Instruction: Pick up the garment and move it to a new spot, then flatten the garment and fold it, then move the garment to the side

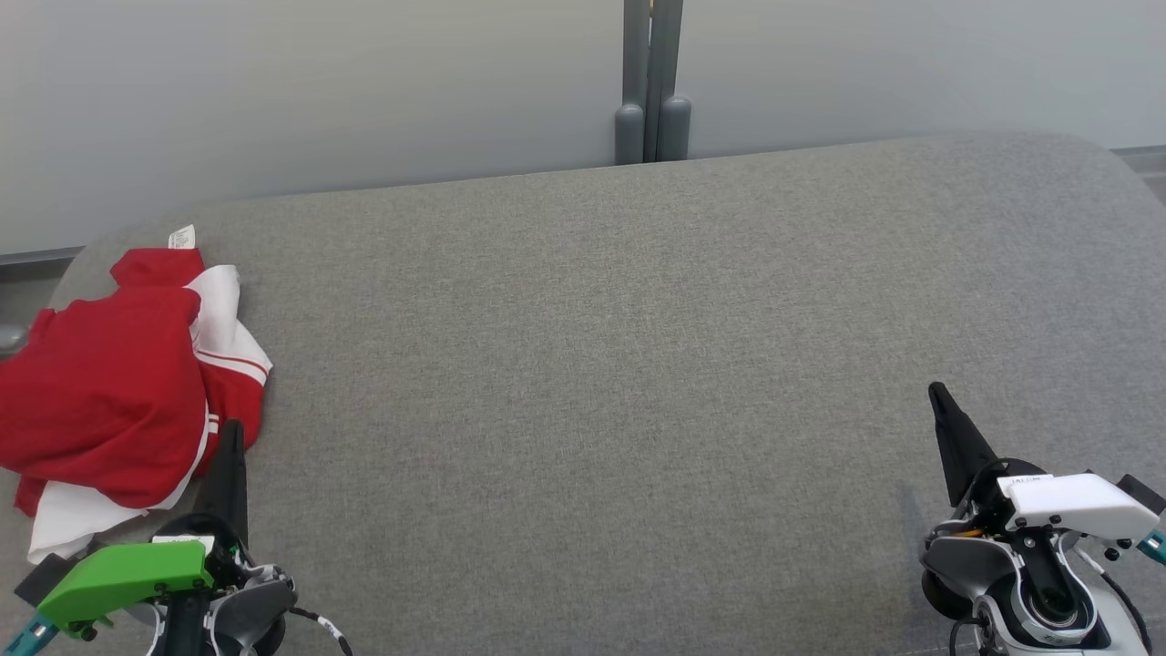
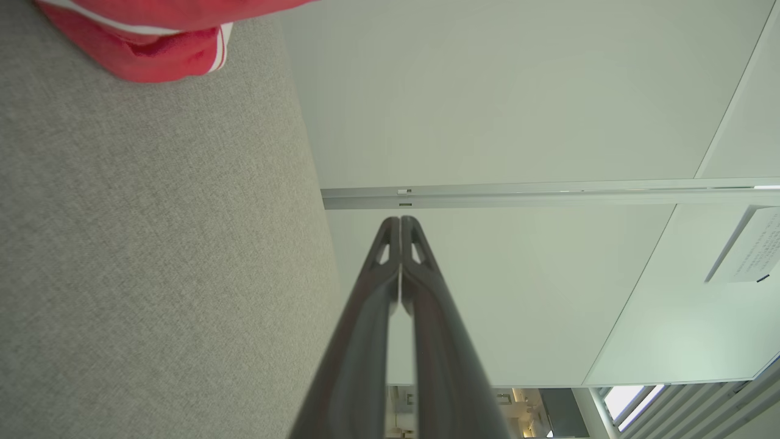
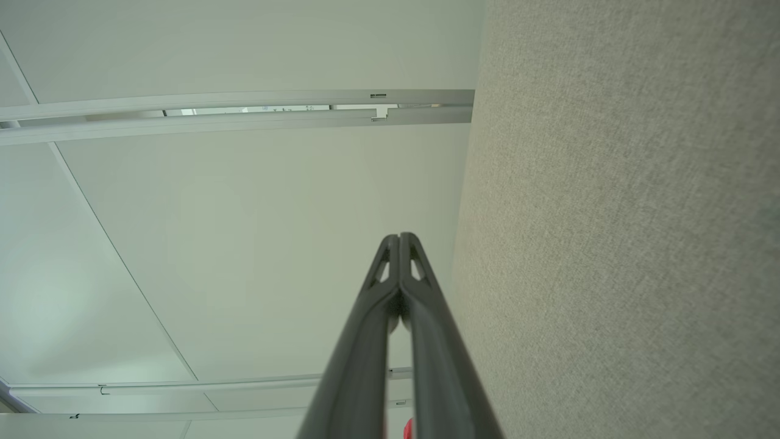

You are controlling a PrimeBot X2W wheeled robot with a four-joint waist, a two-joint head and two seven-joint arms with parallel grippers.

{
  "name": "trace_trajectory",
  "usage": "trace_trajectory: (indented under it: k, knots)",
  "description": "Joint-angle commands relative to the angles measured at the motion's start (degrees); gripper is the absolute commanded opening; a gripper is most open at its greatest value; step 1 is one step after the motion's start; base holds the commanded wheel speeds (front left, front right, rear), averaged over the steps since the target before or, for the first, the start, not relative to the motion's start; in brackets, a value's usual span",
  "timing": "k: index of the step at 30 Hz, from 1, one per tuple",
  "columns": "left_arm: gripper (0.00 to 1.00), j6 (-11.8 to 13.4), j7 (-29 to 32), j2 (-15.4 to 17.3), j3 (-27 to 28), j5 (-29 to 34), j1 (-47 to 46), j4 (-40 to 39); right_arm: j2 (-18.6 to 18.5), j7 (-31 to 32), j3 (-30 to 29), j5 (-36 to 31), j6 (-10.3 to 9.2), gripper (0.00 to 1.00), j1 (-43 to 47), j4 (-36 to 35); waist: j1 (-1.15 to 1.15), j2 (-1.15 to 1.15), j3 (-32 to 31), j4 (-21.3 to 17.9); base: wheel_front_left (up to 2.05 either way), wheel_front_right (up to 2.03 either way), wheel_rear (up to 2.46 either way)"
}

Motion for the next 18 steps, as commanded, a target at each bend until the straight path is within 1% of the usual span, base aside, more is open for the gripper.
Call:
trace_trajectory:
  k: [1,18]
  knots:
    - [0.00,-0.4,0.2,0.4,0.2,0.0,-0.7,-0.2,-0.3,0.2,-0.1,0.4,0.02,0.00,0.5,-0.2,0.00,0.00,0.0,0.0,0.00,0.00,0.00]
    - [0.00,-0.4,0.2,0.4,0.2,0.0,-0.7,-0.2,-0.3,0.2,-0.1,0.4,0.02,0.00,0.5,-0.2,0.00,0.00,0.0,0.0,0.00,0.00,0.00]
